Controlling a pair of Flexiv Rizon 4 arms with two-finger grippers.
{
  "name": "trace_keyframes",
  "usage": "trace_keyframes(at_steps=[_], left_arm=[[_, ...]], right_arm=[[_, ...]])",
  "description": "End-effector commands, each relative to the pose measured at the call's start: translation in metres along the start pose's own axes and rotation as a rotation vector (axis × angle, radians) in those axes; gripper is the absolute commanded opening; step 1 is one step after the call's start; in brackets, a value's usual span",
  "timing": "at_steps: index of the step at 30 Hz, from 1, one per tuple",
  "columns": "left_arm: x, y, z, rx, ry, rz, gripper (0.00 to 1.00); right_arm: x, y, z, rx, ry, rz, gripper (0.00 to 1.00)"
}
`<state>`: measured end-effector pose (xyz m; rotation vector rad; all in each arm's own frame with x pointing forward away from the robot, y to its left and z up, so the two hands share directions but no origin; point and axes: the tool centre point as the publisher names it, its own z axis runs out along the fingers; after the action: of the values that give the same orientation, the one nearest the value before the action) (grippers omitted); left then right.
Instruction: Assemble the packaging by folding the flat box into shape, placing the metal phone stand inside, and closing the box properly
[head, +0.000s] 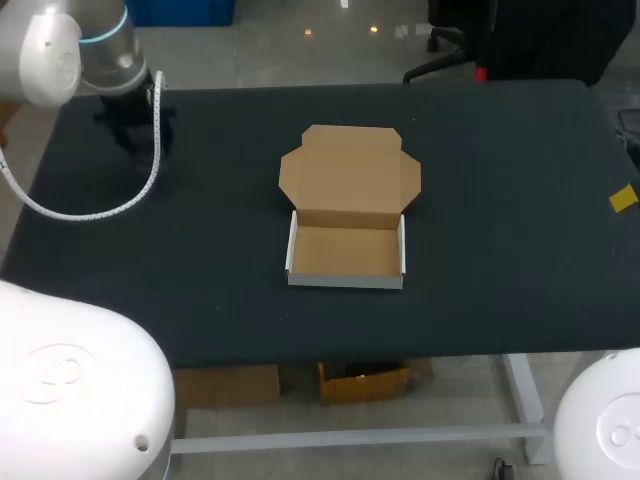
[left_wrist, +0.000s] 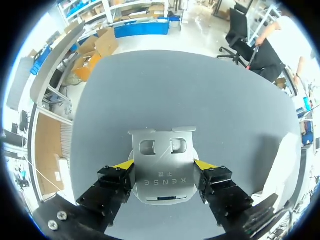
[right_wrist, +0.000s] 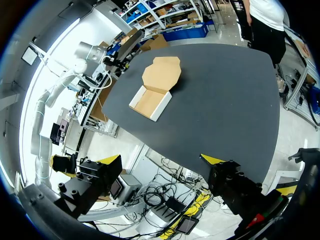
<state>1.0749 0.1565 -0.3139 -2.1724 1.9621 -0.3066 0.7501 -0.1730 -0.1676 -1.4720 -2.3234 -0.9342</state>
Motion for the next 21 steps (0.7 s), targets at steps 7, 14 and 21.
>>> trace_keyframes(at_steps=[7,14,21], left_arm=[[0.021,0.031,-0.027,0.071,-0.014,0.031,0.00],[0.036,0.048,-0.041,0.088,-0.013,0.059,0.00],[0.052,0.064,-0.054,0.095,-0.010,0.100,0.00]], right_arm=[[0.001,-0.001,-0.001,0.001,0.000,0.000,1.00],[0.000,0.001,-0.001,-0.001,0.007,-0.078,1.00],[-0.004,0.000,0.001,-0.001,-0.011,-0.277,1.00]])
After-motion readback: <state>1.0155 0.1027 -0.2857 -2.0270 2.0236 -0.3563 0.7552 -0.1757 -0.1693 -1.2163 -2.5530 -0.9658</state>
